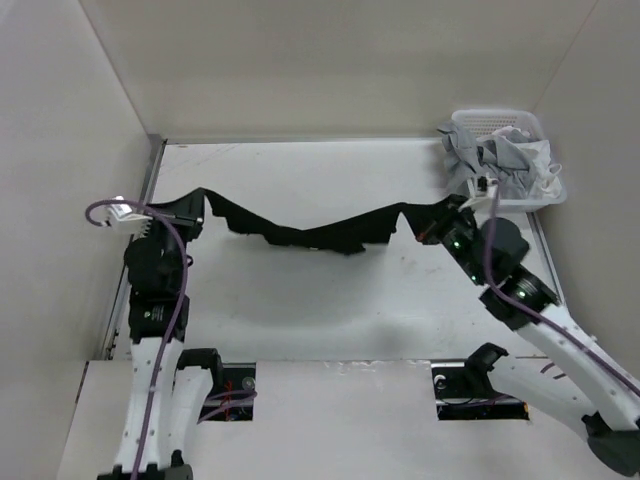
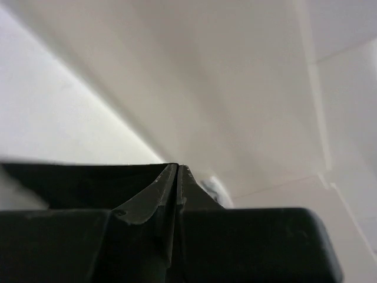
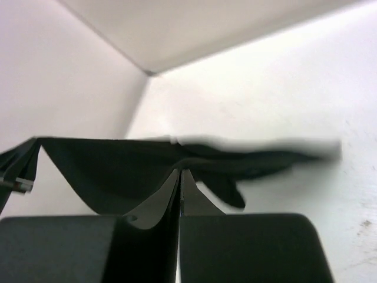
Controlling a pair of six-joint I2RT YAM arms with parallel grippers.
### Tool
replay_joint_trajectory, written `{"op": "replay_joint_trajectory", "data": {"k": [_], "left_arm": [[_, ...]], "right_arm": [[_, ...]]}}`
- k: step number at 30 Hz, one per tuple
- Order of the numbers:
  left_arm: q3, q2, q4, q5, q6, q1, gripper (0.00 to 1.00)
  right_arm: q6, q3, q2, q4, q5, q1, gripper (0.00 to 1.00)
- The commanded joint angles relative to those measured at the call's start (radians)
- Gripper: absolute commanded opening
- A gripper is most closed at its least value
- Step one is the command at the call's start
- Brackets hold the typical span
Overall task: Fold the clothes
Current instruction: Fold the tank top
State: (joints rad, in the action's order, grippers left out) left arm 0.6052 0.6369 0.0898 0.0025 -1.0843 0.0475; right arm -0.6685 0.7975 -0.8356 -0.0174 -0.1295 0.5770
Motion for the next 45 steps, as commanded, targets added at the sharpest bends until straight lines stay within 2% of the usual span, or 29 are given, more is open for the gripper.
{"op": "replay_joint_trajectory", "data": {"k": [1, 5, 8, 10, 13, 17, 19, 21, 23, 26, 29, 31, 35, 45], "left_arm": [[0.195, -0.115, -0.205, -0.024, 0.076, -0.039, 0.0], [0.335, -0.166, -0.288, -0.067, 0.112, -0.1, 0.0], [0.366, -0.168, -0.315, -0.07, 0.116, -0.116, 0.0], [0.341, -0.152, -0.323, -0.072, 0.115, -0.119, 0.0], [0.259, -0.103, -0.308, -0.075, 0.113, -0.107, 0.0], [0.131, 0.03, -0.21, -0.075, 0.098, -0.09, 0.0], [0.084, 0.151, -0.121, -0.085, 0.083, -0.087, 0.0], [0.065, 0.31, -0.012, -0.078, 0.063, -0.088, 0.0], [0.088, 0.481, 0.088, -0.09, 0.041, -0.09, 0.0], [0.217, 0.722, 0.168, -0.07, 0.023, -0.096, 0.0], [0.367, 0.858, 0.157, -0.062, 0.04, -0.094, 0.0], [0.425, 0.897, 0.146, -0.058, 0.055, -0.088, 0.0], [0.421, 0.883, 0.133, -0.044, 0.06, -0.074, 0.0], [-0.004, 0.534, 0.183, 0.008, 0.02, -0.039, 0.0]], "right_arm": [[0.11, 0.15, 0.114, -0.255, -0.232, 0.124, 0.01], [0.15, 0.313, 0.17, -0.377, -0.419, 0.328, 0.01], [0.164, 0.368, 0.171, -0.397, -0.484, 0.448, 0.02], [0.168, 0.362, 0.15, -0.388, -0.487, 0.468, 0.02], [0.159, 0.301, 0.109, -0.348, -0.414, 0.371, 0.02], [0.095, 0.159, -0.005, -0.202, -0.118, 0.089, 0.03], [0.055, 0.103, -0.115, -0.095, 0.041, -0.054, 0.03], [0.024, 0.088, -0.262, 0.02, 0.147, -0.142, 0.03], [0.007, 0.138, -0.438, 0.091, 0.209, -0.22, 0.03], [-0.008, 0.293, -0.681, 0.126, 0.264, -0.294, 0.03], [-0.016, 0.448, -0.837, 0.103, 0.31, -0.343, 0.02], [-0.016, 0.502, -0.876, 0.083, 0.318, -0.363, 0.02], [-0.017, 0.482, -0.852, 0.076, 0.326, -0.394, 0.03], [-0.082, 0.016, -0.539, 0.223, 0.289, -0.388, 0.03]]}}
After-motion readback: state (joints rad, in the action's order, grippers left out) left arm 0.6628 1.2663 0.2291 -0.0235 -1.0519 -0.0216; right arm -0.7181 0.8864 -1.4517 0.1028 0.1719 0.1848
